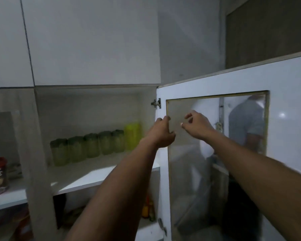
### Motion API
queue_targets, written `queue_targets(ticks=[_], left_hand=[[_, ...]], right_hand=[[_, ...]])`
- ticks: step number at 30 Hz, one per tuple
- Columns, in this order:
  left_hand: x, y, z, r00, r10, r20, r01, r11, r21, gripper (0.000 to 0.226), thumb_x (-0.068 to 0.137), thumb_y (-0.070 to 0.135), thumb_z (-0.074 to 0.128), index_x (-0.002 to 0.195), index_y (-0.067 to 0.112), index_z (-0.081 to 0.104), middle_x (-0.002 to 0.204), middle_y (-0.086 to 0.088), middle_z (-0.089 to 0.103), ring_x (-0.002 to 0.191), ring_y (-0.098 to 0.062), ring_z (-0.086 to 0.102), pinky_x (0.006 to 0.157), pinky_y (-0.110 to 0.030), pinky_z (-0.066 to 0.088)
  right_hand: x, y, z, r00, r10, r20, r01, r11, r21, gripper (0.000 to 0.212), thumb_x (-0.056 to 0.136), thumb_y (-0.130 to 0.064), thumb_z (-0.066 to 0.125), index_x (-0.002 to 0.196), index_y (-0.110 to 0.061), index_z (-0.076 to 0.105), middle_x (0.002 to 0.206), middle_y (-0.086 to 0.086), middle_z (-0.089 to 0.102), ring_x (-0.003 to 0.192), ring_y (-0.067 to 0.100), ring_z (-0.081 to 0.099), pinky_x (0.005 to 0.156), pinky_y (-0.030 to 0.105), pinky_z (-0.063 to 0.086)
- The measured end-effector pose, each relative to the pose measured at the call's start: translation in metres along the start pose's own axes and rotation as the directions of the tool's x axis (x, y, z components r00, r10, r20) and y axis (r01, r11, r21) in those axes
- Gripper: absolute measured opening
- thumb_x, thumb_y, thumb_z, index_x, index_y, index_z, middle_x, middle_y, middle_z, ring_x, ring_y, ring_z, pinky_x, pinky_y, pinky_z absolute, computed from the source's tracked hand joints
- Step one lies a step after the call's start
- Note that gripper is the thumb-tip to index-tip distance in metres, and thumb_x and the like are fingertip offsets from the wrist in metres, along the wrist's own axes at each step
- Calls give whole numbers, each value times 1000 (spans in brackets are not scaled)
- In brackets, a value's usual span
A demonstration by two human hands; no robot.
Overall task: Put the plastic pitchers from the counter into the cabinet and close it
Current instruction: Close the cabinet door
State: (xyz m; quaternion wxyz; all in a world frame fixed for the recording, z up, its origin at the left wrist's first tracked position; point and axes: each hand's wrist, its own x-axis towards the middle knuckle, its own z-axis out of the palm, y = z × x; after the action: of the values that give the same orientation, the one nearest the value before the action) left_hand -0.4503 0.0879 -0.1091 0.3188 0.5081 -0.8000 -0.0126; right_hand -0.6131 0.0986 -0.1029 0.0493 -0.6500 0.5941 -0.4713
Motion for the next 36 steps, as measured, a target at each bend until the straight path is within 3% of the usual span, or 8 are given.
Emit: queue_targets(ticks=[4,9,13,16,22,25,32,36], left_hand=[[-14,102,31,997,79,-3,-78,992,-94,64,94,29,62,151,17,35,155,-12,40,136,-31,47,110,-43,42],[-39,206,70,979,196,-53,-201,972,-123,56,92,28,58,143,13,40,143,-14,46,129,-32,51,103,-44,46],[-50,260,93,973,208,-98,-221,964,-148,57,88,22,62,139,15,38,140,-10,40,125,-31,50,98,-44,50],[-61,276,109,965,211,-153,-233,962,-144,71,85,24,67,144,19,29,150,-8,29,132,-32,45,100,-42,51],[-75,276,119,960,242,-140,-248,968,-26,97,80,48,72,154,24,14,161,-5,13,139,-32,40,103,-44,51],[-80,271,115,962,248,-116,-249,968,1,99,79,46,77,153,25,15,161,-5,15,139,-33,40,103,-43,50],[-101,242,94,922,264,-282,-265,964,38,90,78,55,73,144,24,20,148,-7,28,114,-26,54,83,-30,51],[-118,218,67,876,287,-389,-272,958,95,84,79,57,69,140,15,28,134,-11,42,98,-22,55,74,-26,44]], right_hand=[[-31,32,-99,998,-21,-54,16,996,-85,31,87,-33,66,115,-23,56,120,6,57,103,24,59,81,34,47],[-81,56,-191,986,-117,-121,101,986,-132,23,87,-23,66,109,-19,62,106,4,65,92,20,61,78,31,49],[-107,71,-227,934,-166,-316,134,984,-119,13,79,-28,59,91,-24,64,89,-2,67,81,19,64,76,40,57],[-117,87,-242,897,-111,-428,99,994,-49,14,84,-24,59,97,-20,63,98,5,67,85,20,61,75,30,50],[-122,108,-244,981,145,-125,-119,973,196,52,82,-47,49,127,-25,62,122,1,69,114,23,62,101,48,50],[-125,104,-237,977,162,-140,-106,933,344,58,76,-51,38,119,-24,67,114,4,73,107,26,67,96,52,53],[-136,72,-231,985,165,-42,-113,822,558,38,98,-32,39,85,-16,72,87,7,76,89,30,71,82,45,57],[-138,47,-205,995,85,48,-97,776,624,45,101,-40,40,97,-11,73,94,8,76,89,25,71,80,39,57]])
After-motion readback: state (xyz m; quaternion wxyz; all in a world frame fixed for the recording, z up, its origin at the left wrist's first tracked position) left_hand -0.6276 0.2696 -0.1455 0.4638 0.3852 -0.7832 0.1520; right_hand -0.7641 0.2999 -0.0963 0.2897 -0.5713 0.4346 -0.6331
